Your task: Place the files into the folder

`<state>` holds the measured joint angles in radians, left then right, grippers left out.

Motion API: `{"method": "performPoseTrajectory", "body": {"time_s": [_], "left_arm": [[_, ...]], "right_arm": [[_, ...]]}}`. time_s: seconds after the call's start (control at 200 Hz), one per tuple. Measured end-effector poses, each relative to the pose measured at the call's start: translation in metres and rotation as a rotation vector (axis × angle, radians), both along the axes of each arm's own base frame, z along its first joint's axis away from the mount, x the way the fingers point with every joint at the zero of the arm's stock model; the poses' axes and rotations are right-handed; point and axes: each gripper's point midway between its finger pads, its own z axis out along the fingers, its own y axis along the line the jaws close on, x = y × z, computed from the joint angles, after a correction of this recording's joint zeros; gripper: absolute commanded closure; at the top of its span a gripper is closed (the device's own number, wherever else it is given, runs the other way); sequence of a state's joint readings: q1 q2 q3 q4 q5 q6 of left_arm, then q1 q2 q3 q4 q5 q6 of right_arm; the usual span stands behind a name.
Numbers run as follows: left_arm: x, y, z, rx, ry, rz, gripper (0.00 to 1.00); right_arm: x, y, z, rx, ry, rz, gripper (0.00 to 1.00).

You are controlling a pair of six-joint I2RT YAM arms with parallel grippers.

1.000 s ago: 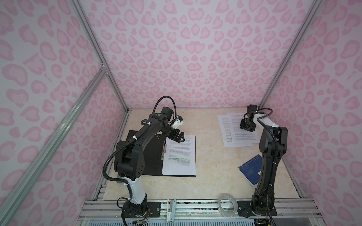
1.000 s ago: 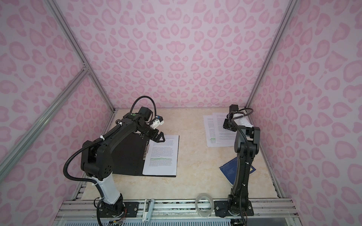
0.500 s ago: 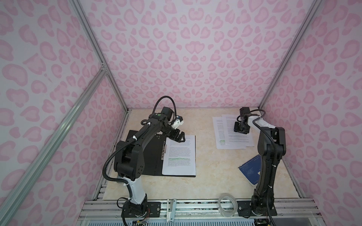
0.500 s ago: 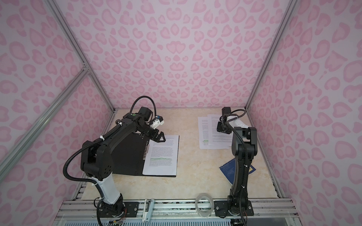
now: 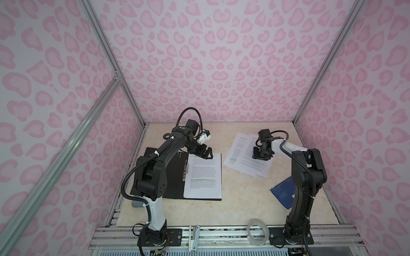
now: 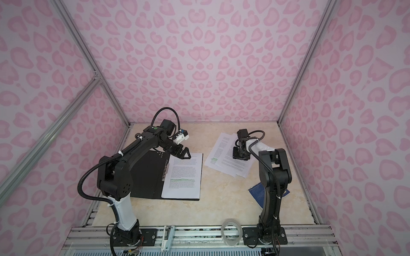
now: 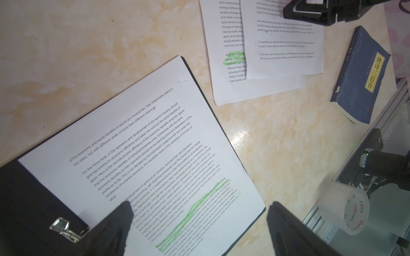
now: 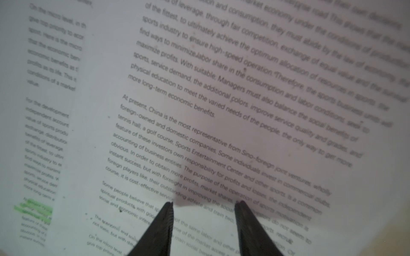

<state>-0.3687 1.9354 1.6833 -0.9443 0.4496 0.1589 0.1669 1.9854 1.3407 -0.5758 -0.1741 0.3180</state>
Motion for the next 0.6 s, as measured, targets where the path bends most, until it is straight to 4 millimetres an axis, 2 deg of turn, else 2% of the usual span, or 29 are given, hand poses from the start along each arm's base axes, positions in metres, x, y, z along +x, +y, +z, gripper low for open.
{"method": "performPoseTrajectory", "body": {"time_s": [0.14,0.27,0.34,0.485,0.6], "left_arm": [[0.010,-0.020,-0.003,-0.003,-0.010,-0.032,0.02],[0.020,-0.047,-0.005,-0.006,-0.026,-0.076,0.02],[0.023,-0.063,-0.010,-0.006,-0.024,-0.097,0.02],[0.026,-0.093,-0.025,-0.002,-0.013,-0.137,0.02],[0.029,-0.115,-0.034,-0.004,-0.008,-0.165,0.02]], "right_arm": [[-0.028,-0.002,0.011,0.025,0.034,-0.039,0.50],[-0.031,-0.020,0.040,0.061,-0.049,-0.123,0.49],[-0.032,-0.035,0.047,0.077,-0.079,-0.176,0.49],[-0.038,-0.069,0.043,0.106,-0.083,-0.300,0.49],[-0.049,-0.088,0.039,0.140,-0.085,-0.360,0.49]]}}
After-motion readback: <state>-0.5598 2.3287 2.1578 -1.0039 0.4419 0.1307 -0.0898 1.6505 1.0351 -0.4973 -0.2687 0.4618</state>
